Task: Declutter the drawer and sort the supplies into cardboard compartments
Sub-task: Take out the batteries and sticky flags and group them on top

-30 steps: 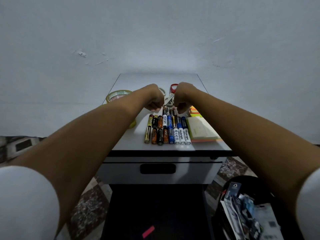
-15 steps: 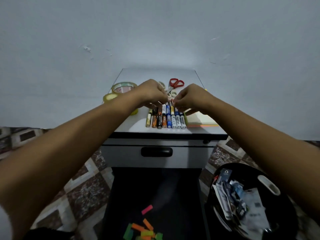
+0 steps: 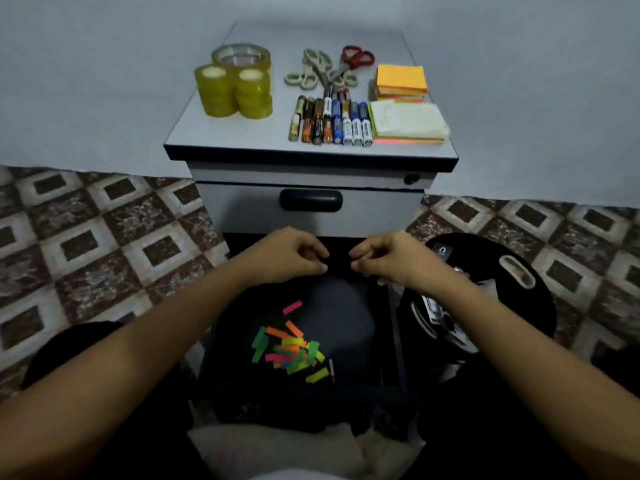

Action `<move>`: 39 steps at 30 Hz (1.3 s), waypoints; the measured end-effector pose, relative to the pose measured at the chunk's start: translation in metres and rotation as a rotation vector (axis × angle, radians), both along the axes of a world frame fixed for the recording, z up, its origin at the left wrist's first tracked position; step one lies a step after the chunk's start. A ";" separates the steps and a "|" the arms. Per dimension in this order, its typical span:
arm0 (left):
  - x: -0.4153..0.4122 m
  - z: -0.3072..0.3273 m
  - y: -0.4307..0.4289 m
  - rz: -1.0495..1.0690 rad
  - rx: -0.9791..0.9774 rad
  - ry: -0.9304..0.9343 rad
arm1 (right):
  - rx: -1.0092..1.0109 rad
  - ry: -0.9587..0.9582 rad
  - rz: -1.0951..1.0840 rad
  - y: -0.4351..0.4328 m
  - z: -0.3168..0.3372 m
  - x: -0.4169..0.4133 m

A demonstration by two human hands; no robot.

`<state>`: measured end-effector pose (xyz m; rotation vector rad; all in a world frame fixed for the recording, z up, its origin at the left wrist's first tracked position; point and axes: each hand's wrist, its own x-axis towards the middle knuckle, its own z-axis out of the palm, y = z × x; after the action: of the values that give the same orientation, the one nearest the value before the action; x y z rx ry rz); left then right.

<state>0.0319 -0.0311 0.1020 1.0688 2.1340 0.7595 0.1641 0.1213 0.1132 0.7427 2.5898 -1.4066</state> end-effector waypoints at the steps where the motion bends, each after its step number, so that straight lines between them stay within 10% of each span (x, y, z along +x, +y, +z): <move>1: 0.005 -0.018 -0.003 0.011 -0.024 -0.021 | -0.029 -0.034 -0.006 -0.003 -0.017 0.005; 9: 0.041 -0.125 -0.010 -0.038 -0.198 -0.057 | -0.295 -0.297 -0.109 -0.013 -0.120 0.027; 23: 0.069 -0.204 0.009 -0.957 -0.423 0.587 | -0.270 -0.331 0.060 0.012 -0.149 0.020; 30: 0.060 -0.216 0.001 -0.833 -0.361 0.470 | 0.122 -0.574 0.730 0.022 -0.153 -0.006; 39: 0.023 -0.193 -0.019 -0.114 -0.168 -0.061 | 0.273 -0.828 1.048 0.012 -0.191 -0.020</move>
<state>0.0547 -0.0497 -0.0913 1.0543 2.0275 0.5426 0.1440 0.1337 -0.0778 -0.0931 1.9285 -0.3140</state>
